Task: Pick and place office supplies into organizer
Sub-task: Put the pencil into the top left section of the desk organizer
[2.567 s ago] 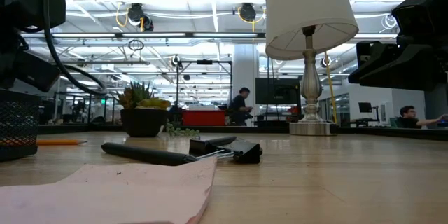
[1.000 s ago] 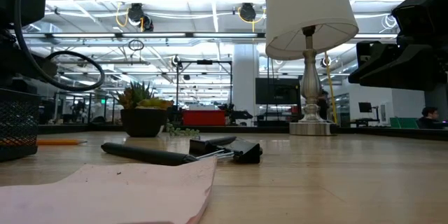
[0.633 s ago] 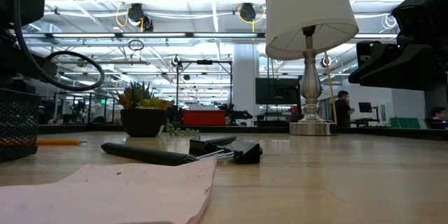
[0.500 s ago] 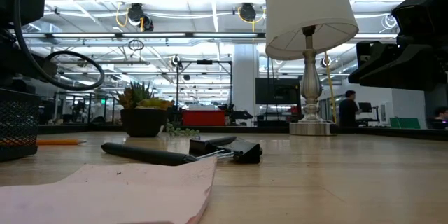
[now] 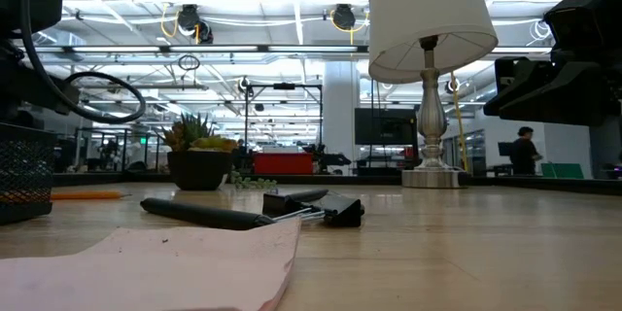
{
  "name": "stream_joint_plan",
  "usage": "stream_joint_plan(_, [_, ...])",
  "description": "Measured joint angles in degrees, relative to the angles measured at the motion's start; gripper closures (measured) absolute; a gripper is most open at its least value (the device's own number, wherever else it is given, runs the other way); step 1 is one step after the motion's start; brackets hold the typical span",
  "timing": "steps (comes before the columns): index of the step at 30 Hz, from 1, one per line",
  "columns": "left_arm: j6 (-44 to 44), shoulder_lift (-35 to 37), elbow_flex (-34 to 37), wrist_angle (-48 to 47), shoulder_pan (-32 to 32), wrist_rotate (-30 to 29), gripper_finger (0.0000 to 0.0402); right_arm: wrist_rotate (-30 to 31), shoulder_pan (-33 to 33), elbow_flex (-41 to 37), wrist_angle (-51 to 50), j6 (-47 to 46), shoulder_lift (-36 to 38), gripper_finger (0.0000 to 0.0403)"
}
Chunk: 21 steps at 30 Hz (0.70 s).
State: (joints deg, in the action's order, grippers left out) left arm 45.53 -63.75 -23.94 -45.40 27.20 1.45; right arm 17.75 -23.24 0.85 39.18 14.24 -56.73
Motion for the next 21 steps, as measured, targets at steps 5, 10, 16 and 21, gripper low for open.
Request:
stream_joint_plan(5, [0.28,-0.07,-0.9,-0.04,0.0,-0.35,0.0389,-0.01,0.0,0.01,0.0,0.0,0.0,0.0314])
stream_joint_plan(10, [-0.23,-0.06,-3.15,2.22,-0.02,-1.91,0.0388,0.01,0.0,-0.01,0.0,0.0,0.0,0.0314])
stream_joint_plan(16, [-0.78,-0.11,-3.93,2.7,-0.02,-1.66,0.0398,0.01,0.02,0.01,0.24,0.0,0.0,0.0314])
stream_joint_plan(21, [-0.2,-0.09,-3.92,2.35,-0.02,-1.37,0.0383,-0.01,0.02,0.01,0.44,0.0,-0.02,0.0314])
